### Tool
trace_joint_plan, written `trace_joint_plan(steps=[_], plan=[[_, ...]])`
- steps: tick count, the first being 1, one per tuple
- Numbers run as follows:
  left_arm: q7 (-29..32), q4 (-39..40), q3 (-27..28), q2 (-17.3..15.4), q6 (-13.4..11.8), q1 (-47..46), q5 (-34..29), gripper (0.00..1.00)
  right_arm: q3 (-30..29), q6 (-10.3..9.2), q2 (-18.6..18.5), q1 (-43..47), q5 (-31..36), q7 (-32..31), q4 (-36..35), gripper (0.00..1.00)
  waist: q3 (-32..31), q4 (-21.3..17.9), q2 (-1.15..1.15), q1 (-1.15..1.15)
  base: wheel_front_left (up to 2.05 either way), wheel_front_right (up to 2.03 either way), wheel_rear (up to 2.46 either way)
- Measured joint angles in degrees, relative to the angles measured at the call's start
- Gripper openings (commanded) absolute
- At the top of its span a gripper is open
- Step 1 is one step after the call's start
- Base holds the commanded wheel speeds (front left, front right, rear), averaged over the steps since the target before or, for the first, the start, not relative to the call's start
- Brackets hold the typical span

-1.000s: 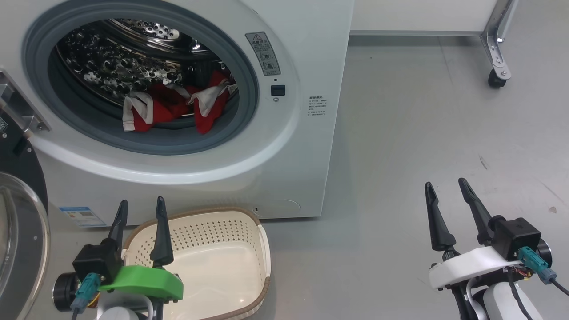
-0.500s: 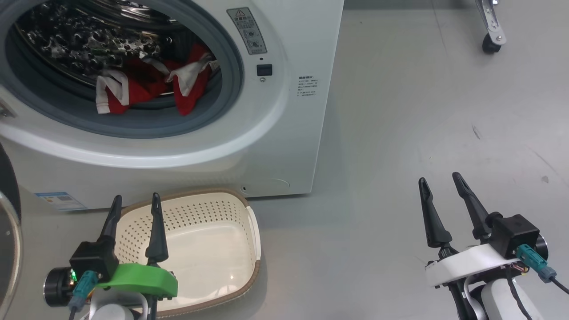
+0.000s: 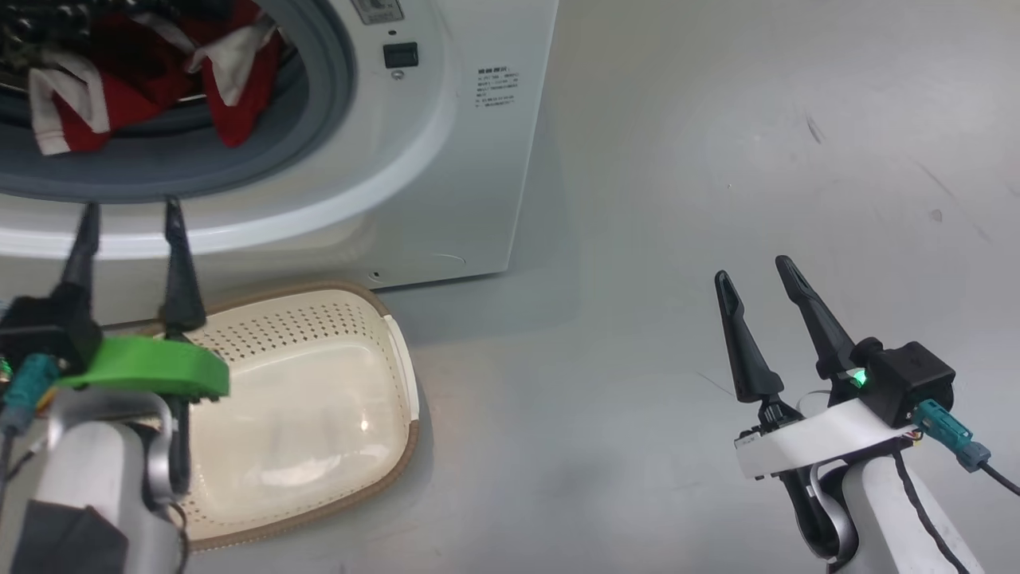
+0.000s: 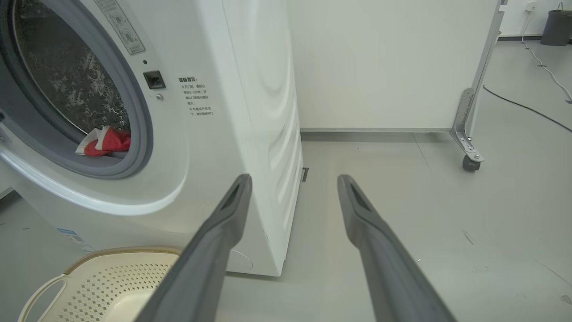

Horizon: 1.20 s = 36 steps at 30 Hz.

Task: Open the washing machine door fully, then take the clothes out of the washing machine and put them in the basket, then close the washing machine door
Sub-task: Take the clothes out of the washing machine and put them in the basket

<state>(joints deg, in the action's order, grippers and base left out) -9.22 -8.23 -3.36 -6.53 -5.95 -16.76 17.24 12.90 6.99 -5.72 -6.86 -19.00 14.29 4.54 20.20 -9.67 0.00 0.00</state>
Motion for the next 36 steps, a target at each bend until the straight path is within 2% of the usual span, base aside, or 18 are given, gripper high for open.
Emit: trace_joint_plan(steps=[10, 17, 26, 36], plan=[[8.17, -3.63, 4.14, -5.95, -0.41, -12.03, -4.94, 1.0, 0.94, 0.0, 0.37, -4.52, -1.53, 0.15, -0.6, 1.0, 7.17, -4.59, 0.0, 0.0, 0.0, 0.0, 0.0], [14.34, -8.68, 3.46, -11.09, -0.57, -19.47, -11.17, 1.0, 1.49, 0.0, 0.91, -6.55, -2.01, 0.15, -0.64, 1.0, 11.1, -7.54, 0.0, 0.0, 0.0, 0.0, 0.0], [22.04, -16.27, 3.19, -15.29, -0.58, -27.59, -17.31, 1.0, 2.65, 0.0, 1.48, -8.46, -2.2, 0.15, -0.47, 1.0, 14.42, -10.23, 0.0, 0.0, 0.0, 0.0, 0.0], [27.83, -22.63, 5.99, -16.16, -0.58, -35.06, -22.53, 1.0, 3.02, 0.0, 2.0, -9.1, -2.77, 0.16, 0.19, 1.0, 16.12, -11.72, 0.0, 0.0, 0.0, 0.0, 0.0]])
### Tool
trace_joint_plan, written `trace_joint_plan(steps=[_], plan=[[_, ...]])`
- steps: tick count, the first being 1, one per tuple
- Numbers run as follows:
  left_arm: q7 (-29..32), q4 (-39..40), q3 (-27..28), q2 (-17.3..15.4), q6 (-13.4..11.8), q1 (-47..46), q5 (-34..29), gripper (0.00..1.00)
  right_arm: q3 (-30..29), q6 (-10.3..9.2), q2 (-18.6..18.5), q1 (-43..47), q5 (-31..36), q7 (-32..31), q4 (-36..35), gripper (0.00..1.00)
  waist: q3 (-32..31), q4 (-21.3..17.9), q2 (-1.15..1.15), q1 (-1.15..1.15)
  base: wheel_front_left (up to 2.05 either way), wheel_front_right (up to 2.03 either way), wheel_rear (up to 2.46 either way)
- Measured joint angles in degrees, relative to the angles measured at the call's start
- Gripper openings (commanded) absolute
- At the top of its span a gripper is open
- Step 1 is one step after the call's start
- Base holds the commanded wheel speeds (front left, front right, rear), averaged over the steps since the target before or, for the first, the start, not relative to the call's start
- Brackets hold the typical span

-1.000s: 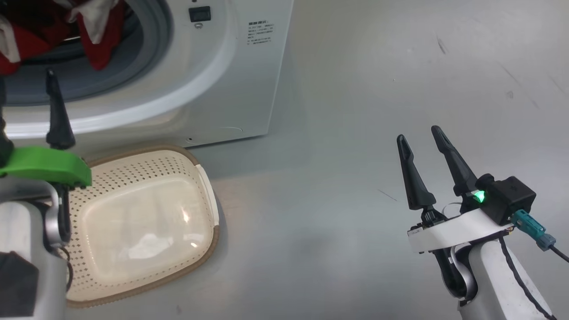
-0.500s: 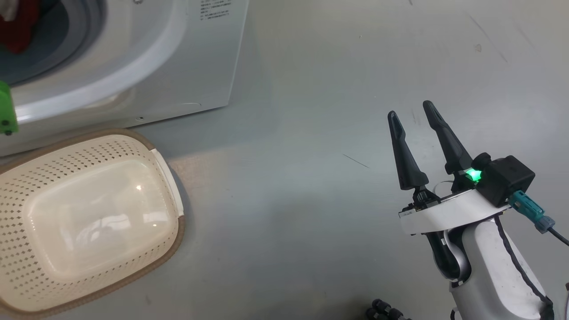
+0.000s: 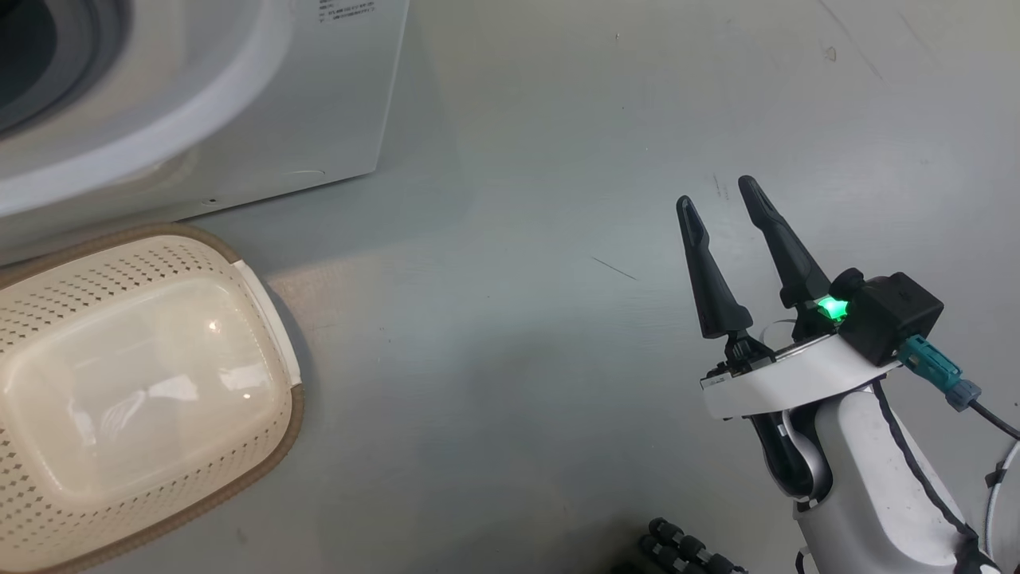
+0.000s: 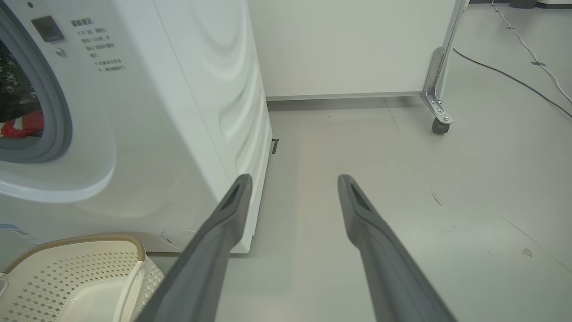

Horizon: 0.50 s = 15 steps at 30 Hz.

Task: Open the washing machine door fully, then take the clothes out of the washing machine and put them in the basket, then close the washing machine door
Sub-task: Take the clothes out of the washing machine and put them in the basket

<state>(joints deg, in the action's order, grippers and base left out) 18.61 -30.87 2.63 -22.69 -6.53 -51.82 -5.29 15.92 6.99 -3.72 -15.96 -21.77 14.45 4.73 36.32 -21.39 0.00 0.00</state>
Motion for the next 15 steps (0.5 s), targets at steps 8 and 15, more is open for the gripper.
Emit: trace_joint_plan(steps=[8, 15], plan=[[2.57, -3.42, 2.19, -0.4, -0.01, -2.55, -1.98, 1.0, 0.83, 0.0, 0.19, -0.07, -0.38, 0.0, 0.25, 1.0, 0.37, -0.6, 0.0, 0.0, 0.0, 0.0, 0.0], [4.39, -5.82, 4.13, -0.23, -0.23, -3.96, -2.22, 1.0, 0.97, 0.0, 0.21, -0.07, -0.38, -0.01, 0.4, 1.0, 0.7, -1.02, 0.0, 0.0, 0.0, 0.0, 0.0]])
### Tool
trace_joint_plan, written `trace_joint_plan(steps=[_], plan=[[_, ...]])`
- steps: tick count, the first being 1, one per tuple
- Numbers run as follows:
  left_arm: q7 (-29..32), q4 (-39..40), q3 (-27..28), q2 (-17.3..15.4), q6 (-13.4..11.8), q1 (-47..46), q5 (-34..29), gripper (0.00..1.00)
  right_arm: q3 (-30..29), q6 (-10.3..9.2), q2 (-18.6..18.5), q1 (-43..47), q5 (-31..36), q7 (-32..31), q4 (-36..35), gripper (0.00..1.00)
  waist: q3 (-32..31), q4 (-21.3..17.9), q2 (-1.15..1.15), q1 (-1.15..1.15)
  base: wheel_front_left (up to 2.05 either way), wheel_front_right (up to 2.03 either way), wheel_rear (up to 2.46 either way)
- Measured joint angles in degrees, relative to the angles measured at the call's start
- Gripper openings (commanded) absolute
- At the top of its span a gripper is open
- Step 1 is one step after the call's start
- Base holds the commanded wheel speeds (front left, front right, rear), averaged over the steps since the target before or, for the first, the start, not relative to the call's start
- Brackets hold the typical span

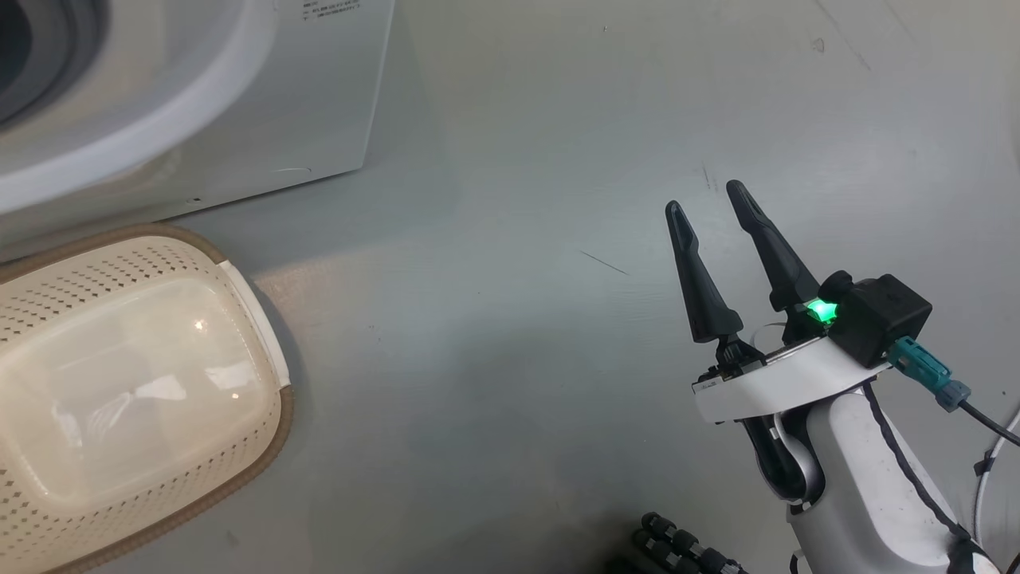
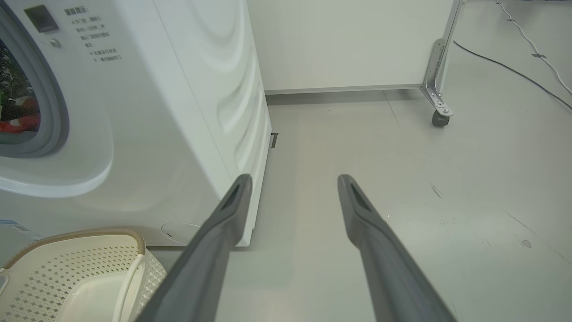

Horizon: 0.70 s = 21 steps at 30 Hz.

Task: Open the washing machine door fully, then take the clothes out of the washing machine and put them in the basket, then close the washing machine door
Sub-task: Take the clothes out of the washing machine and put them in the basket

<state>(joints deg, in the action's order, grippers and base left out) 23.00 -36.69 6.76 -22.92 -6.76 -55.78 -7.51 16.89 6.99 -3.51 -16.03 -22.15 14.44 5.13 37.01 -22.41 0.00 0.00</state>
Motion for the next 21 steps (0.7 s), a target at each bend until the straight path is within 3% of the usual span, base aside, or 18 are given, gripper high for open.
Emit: trace_joint_plan(steps=[9, 10, 11, 12, 13, 14, 21], plan=[[0.66, -2.09, 0.41, 0.27, -0.01, -0.42, -1.69, 1.0, 0.24, 0.0, 0.04, -0.18, 0.0, 0.01, 0.01, 1.0, 0.54, -0.31, 0.0, 0.0, 0.0, 0.0, 0.0], [0.75, -2.31, 0.54, 0.41, -0.01, -0.65, -1.75, 0.94, 0.23, 0.0, 0.04, -0.25, 0.0, 0.01, 0.01, 1.0, 0.58, -0.32, 0.0, 0.0, 0.0, 0.0, 0.0], [1.07, -2.56, 0.77, 0.56, -0.01, -0.93, -1.75, 0.49, 0.23, 0.0, 0.05, -0.31, 0.0, 0.01, 0.0, 1.0, 0.63, -0.33, 0.0, 0.0, 0.0, 0.0, 0.0], [1.13, -2.78, 0.93, 0.68, -0.01, -1.19, -1.75, 0.2, 0.23, 0.0, 0.05, -0.37, 0.0, 0.01, 0.0, 1.0, 0.68, -0.34, 0.0, 0.0, 0.0, 0.0, 0.0], [1.13, -2.97, 1.1, 0.78, -0.01, -1.38, -1.75, 0.07, 0.23, 0.0, 0.07, -0.46, 0.0, 0.01, 0.01, 1.0, 0.73, -0.34, 0.0, 0.0, 0.0, 0.0, 0.0], [1.13, -3.16, 1.19, 0.85, -0.01, -1.55, -1.75, 0.0, 0.23, 0.0, 0.08, -0.55, 0.0, 0.01, 0.01, 1.0, 0.77, -0.36, 0.0, 0.0, 0.0, 0.0, 0.0], [0.68, -3.88, 1.15, 1.33, -0.01, -2.26, -2.18, 0.0, 0.09, 0.0, 0.12, -1.13, 0.0, 0.01, 0.02, 1.0, 0.87, -0.32, 0.0, 0.0, 0.0, 0.0, 0.0]])
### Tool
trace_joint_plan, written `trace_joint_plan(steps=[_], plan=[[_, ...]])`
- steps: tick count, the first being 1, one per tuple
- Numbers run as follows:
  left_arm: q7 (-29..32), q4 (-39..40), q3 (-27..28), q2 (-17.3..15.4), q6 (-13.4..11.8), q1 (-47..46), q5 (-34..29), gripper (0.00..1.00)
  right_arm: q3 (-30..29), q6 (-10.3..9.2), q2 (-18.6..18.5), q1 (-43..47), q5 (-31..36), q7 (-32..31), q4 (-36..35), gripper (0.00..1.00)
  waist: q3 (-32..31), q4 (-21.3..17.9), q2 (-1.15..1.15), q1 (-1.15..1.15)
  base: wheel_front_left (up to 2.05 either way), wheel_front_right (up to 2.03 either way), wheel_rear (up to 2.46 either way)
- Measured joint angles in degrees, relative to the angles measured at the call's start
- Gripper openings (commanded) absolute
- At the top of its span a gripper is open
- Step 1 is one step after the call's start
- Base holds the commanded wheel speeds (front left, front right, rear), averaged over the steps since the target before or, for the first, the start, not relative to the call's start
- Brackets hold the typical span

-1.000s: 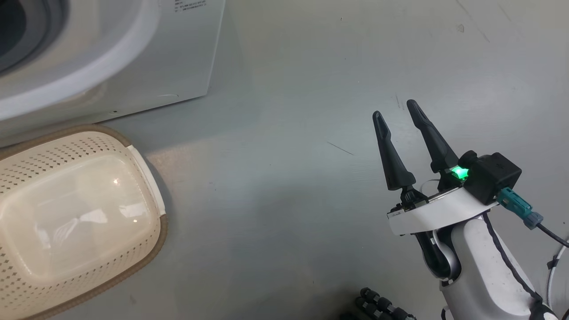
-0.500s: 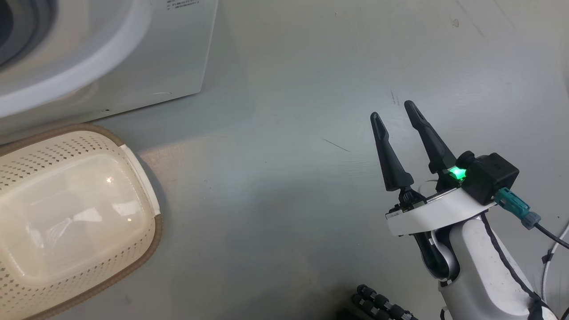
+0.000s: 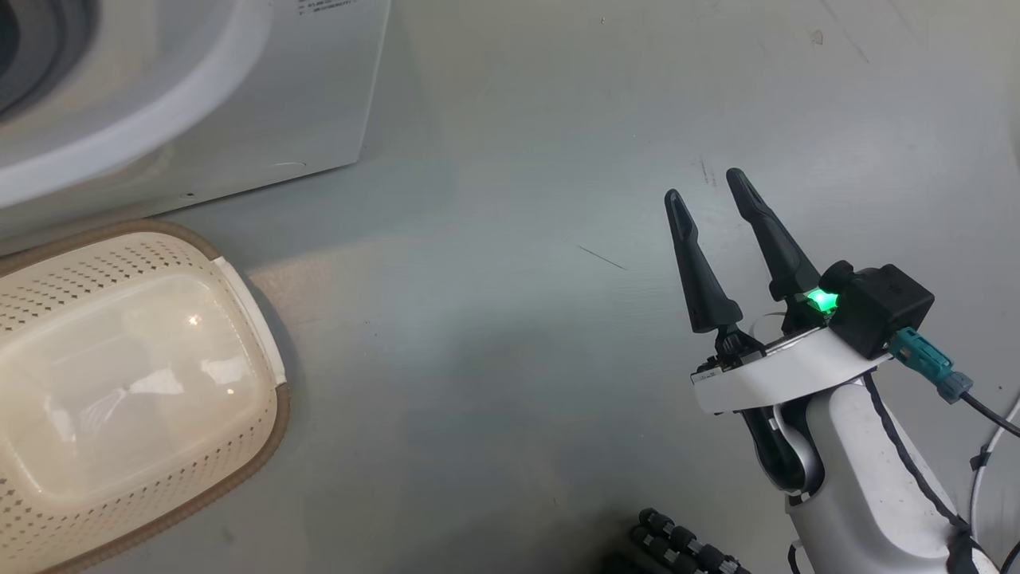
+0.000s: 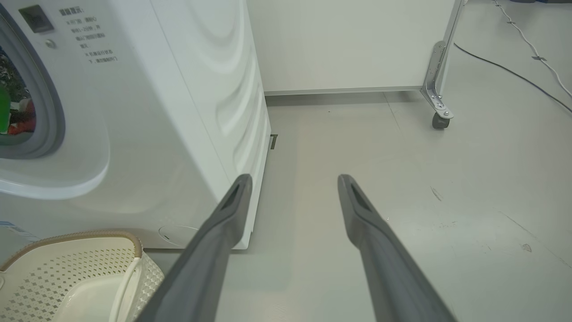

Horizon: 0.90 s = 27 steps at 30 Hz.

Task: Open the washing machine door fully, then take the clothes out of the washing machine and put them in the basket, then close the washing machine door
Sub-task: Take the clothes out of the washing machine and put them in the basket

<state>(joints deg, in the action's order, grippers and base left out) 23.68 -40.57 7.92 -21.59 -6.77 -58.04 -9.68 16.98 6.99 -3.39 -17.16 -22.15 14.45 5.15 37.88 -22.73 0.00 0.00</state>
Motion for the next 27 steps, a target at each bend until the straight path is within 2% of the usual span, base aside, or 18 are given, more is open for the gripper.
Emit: trace_joint_plan(steps=[9, 18, 27], plan=[[-4.42, -1.27, -0.24, 1.88, 0.0, -0.33, 0.02, 0.0, -0.71, 0.0, 0.15, -0.16, 0.0, 0.0, 0.53, 1.0, -1.18, 0.48, 0.0, 0.0, 0.0, 0.0, 0.0], [-11.32, -3.05, -0.07, 6.53, 0.0, 0.14, 3.35, 0.0, -2.34, 0.0, -0.16, -0.37, 0.63, 0.0, 1.08, 1.0, -4.28, 1.72, 0.0, 0.0, 0.0, 0.0, 0.0], [-18.51, -5.47, -0.4, 10.45, 0.75, 4.89, 5.64, 0.0, -3.79, 0.0, -1.51, -0.16, 1.47, 0.0, 1.76, 1.0, -8.58, 4.08, 0.0, 0.0, 0.0, 0.0, 0.0]])
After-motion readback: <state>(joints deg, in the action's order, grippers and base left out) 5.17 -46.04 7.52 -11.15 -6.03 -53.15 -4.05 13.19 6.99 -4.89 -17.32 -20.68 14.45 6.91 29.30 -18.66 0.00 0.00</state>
